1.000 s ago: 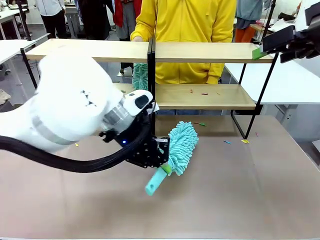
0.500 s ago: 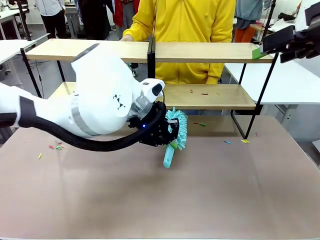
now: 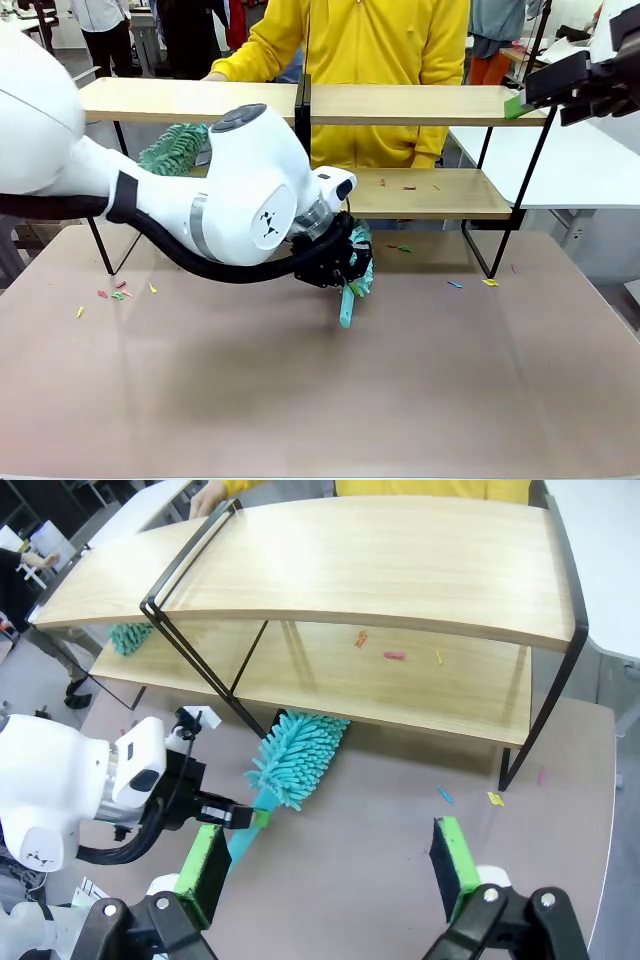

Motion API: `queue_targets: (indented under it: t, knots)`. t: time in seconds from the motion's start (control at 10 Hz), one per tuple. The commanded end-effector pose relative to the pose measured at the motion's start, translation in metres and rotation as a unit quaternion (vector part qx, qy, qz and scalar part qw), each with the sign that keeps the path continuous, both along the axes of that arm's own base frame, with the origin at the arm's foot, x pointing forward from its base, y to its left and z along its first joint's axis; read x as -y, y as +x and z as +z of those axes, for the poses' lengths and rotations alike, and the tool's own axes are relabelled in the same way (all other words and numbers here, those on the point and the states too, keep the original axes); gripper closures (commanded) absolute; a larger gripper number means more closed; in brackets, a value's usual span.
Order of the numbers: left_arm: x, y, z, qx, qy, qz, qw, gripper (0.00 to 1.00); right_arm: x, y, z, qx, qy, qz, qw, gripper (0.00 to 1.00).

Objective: Clean the shelves.
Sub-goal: Clean another randomly selected level of the Shelf with the Duster.

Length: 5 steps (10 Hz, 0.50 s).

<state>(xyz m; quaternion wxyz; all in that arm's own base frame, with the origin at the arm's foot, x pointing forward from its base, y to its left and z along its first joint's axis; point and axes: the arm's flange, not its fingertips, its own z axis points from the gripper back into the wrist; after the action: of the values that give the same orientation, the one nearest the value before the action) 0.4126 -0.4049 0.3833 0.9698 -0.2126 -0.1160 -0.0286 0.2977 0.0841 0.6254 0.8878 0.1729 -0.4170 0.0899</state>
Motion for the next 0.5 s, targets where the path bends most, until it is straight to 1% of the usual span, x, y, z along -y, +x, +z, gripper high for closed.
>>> queue_targets:
  t: [0.0,0.2,0.4]
  knots:
    - [0.036,0.01,0.005,0.02,0.019,0.026,0.999,0.88,0.0,0.001,0.0,0.0,0.004,0.002,1.0,0.0]
    - [0.048,0.015,0.0,0.013,0.033,0.021,0.999,0.88,0.0,0.001,0.0,0.0,0.004,0.002,1.0,0.0]
    - [0.061,0.024,0.0,0.004,0.043,-0.008,0.999,0.88,0.0,0.001,0.0,0.0,0.004,0.002,1.0,0.0]
